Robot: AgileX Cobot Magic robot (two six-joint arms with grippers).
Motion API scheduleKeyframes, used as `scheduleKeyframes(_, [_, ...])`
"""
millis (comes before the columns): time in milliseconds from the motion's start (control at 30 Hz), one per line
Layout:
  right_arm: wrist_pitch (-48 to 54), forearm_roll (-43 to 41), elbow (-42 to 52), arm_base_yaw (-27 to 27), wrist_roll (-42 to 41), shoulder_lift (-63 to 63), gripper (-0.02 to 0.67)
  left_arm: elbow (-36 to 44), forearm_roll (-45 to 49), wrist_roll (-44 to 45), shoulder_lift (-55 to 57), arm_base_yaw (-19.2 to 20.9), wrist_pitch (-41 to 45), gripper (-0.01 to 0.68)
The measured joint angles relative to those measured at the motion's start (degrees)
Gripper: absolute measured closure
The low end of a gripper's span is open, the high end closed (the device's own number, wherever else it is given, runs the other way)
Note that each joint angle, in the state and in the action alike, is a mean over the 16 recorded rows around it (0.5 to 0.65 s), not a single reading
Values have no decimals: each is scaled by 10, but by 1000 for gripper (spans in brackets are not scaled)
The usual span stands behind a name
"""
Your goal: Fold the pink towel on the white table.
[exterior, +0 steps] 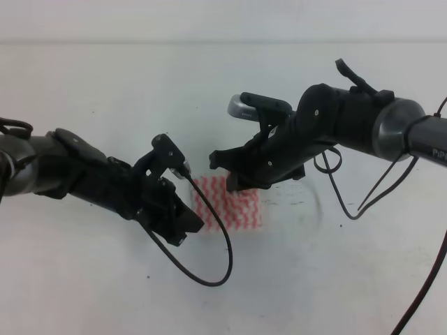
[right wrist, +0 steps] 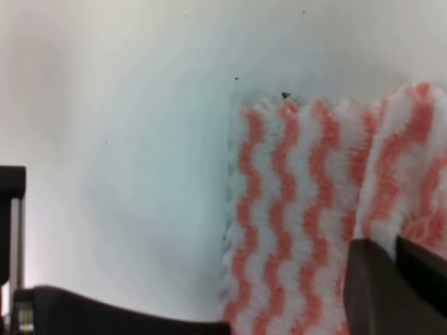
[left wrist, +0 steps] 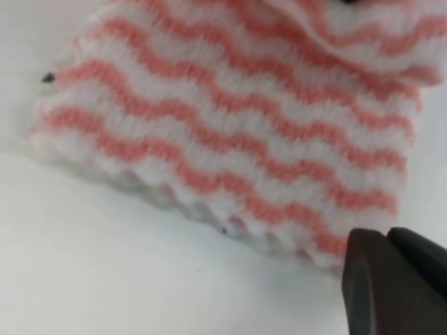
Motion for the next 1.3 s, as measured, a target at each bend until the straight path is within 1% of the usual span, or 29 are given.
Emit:
scheduleKeyframes(433, [1, -2, 0, 0, 0, 0, 664, -11, -36, 35, -8, 0, -3, 678])
scheduleKeyframes(733, [3, -2, 0, 0, 0, 0, 664, -14, -69, 67, 15, 0, -24, 678])
scheduleKeyframes(1300, [16, 1, -17, 6, -1, 0, 664, -14, -78, 73, 37, 0, -20, 678])
